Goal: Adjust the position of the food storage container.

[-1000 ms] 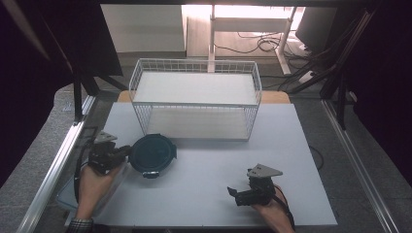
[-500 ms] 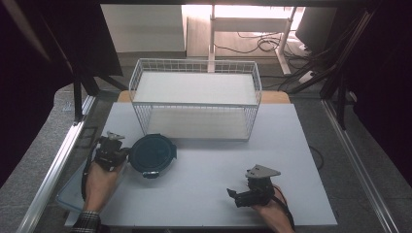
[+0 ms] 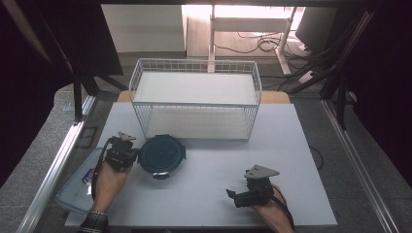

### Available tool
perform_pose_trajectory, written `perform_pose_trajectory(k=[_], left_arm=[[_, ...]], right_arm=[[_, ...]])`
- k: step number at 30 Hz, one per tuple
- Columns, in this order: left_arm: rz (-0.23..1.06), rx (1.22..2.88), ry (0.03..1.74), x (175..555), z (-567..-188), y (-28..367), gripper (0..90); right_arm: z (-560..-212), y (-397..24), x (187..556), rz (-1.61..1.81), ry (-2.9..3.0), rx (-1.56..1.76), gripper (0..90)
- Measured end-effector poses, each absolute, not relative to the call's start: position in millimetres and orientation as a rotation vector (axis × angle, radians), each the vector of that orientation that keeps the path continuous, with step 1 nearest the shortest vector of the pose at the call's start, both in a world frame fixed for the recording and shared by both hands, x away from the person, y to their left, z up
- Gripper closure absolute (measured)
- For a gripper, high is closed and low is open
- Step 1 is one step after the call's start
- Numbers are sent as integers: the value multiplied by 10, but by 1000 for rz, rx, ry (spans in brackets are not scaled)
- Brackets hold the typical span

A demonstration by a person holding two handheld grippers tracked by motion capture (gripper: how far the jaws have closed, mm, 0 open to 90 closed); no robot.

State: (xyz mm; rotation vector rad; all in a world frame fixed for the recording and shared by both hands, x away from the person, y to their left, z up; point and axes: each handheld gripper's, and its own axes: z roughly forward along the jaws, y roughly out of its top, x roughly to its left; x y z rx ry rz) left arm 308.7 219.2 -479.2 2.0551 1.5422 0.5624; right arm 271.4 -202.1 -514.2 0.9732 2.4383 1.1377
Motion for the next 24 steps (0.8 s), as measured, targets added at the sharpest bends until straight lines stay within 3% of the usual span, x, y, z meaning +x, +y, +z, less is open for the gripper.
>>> perform_pose_trajectory(k=[7,24], left_arm=[[435,2002,1458,3093,-4824,2097,900],[312,1958,1296,3158,-4881,1801,900]], right_arm=[[-5134,-2025,2714,1147,2436,968,6],[-5128,-2040,2719,1150,2428,970,11]])
